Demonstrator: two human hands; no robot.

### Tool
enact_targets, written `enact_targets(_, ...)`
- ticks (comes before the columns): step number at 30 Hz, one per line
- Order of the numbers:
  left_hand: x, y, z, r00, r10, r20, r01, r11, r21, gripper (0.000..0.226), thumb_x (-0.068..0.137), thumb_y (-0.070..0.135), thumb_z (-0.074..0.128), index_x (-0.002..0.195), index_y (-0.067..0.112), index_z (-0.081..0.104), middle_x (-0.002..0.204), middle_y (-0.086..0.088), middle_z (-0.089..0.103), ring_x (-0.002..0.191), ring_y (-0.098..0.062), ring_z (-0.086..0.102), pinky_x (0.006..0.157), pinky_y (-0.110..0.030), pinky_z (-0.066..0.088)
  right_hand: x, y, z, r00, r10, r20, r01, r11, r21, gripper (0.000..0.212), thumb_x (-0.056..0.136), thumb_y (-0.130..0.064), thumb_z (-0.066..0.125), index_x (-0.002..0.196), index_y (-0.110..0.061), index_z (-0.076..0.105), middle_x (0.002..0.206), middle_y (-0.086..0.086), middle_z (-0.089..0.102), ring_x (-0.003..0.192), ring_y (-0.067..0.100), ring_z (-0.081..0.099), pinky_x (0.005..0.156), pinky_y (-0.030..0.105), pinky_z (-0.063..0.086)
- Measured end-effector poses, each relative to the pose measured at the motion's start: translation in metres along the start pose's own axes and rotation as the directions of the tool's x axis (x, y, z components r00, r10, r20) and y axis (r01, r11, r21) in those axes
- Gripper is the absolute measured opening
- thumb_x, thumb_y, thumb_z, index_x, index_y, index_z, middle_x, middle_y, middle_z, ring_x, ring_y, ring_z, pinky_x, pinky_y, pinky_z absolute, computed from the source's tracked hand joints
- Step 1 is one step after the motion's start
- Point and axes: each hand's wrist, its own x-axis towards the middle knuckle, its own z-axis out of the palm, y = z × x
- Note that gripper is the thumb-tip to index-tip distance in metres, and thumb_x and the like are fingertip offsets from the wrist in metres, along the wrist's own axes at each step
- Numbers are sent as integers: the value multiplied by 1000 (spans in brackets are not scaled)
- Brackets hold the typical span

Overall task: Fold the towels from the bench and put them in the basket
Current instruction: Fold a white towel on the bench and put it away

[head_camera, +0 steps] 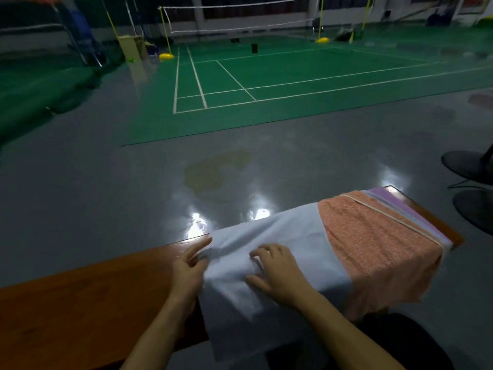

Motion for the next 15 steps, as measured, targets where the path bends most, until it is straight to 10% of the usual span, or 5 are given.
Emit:
enact_targets(5,-14,-1,-64,993,60,-104,-43,987,154,40,98,-8,61,112,25,79,109,13,73,103,-7,68,91,-34,59,9,-11,22,982,98,159,-71,983,-169,91,90,-89,28,164,-43,2,174,8,-14,158,41,-19,124,62,-15)
enact_targets(12,-33,-18,-153,979,130,-159,-74,947,314,48,95,-17,54,114,18,80,111,2,73,95,-11,67,77,-9,54,18,-72,55,982,-58,182,88,983,-162,92,91,-91,13,165,-41,-7,172,4,-26,156,35,-29,124,63,-17)
enact_targets(15,-26,-30,-175,945,199,-261,-78,909,409,50,94,-15,54,103,26,81,106,8,74,104,-22,70,89,-29,57,26,-89,65,985,-42,169,73,981,-178,91,92,-89,13,166,-40,-4,173,5,-22,157,36,-26,124,62,-18)
